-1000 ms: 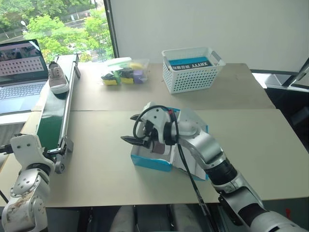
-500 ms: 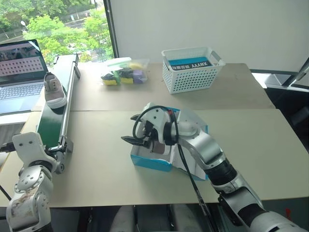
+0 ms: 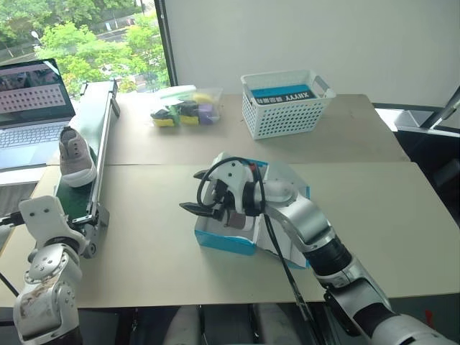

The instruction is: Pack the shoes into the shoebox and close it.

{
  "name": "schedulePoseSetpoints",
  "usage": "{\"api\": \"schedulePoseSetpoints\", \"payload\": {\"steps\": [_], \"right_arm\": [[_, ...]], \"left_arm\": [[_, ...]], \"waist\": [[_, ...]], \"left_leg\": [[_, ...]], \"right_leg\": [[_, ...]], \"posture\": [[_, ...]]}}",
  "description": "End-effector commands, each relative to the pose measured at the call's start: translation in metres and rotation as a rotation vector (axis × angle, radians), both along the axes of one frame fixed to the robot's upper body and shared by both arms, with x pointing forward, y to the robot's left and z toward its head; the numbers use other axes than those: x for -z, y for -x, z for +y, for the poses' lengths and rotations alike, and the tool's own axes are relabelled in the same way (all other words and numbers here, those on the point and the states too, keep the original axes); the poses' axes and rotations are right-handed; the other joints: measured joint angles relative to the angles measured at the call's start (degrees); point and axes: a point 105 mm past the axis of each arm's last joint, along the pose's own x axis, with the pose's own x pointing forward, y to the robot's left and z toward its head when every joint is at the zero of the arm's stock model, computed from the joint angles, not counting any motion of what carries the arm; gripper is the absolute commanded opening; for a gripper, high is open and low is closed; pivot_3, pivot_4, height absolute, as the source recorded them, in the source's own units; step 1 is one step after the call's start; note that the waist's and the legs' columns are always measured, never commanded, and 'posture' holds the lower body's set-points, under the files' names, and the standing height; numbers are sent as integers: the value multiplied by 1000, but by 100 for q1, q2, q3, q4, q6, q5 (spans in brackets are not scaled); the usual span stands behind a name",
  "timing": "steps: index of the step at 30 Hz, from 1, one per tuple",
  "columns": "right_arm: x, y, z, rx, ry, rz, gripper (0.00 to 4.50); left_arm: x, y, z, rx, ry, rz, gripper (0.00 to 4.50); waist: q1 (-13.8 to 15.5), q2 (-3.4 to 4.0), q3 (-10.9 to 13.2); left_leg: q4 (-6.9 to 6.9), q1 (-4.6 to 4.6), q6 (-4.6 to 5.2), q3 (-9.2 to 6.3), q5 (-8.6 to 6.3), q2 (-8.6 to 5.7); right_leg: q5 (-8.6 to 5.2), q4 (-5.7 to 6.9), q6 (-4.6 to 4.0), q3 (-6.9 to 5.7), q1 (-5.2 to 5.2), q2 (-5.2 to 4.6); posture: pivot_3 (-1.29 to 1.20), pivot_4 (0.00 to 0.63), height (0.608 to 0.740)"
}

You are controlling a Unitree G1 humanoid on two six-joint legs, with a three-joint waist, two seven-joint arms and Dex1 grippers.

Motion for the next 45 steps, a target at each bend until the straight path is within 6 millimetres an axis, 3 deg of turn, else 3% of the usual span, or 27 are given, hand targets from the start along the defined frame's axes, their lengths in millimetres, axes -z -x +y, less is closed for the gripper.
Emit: {"api": "schedulePoseSetpoints", "payload": {"steps": [1,24,30,37,40,45], "right_arm": [[-10,1,-1,1,-32,-22,4500],[-14,-1,-5,36,-53,-5,4500],[-16,-3,-5,43,-61,-6,4500],[-18,-5,-5,50,-69,-8,4500],[-19,-6,-4,54,-73,-9,4500],[-20,-10,-4,74,-86,0,4500]], "left_arm": [[-6,0,4,-31,-12,-26,4496],[8,-7,7,-144,189,-57,4496],[7,-8,8,-143,193,-69,3098],[6,-8,7,-136,178,-65,2408],[-1,-9,6,-134,149,-100,2408],[-53,-11,-5,-122,-7,-333,2408]], "waist": [[-2,0,0],[15,-2,-1],[33,-2,-2],[39,-2,-2],[39,-2,-2],[36,-8,-4]], "left_leg": [[0,0,0,0,0,0],[9,5,-2,-3,2,-5],[10,10,-3,-3,2,-6],[10,31,-5,-2,4,-7],[10,32,-5,-2,4,-7],[10,18,-7,-2,5,-6]], "right_leg": [[0,0,0,0,0,0],[0,16,0,-1,3,0],[0,17,0,-1,8,0],[0,20,0,0,25,0],[0,21,0,0,24,1],[0,16,-1,0,16,0]], "posture": [[0,150,738],[0,150,738],[0,150,738],[0,150,738],[0,150,738],[0,150,738]]}}
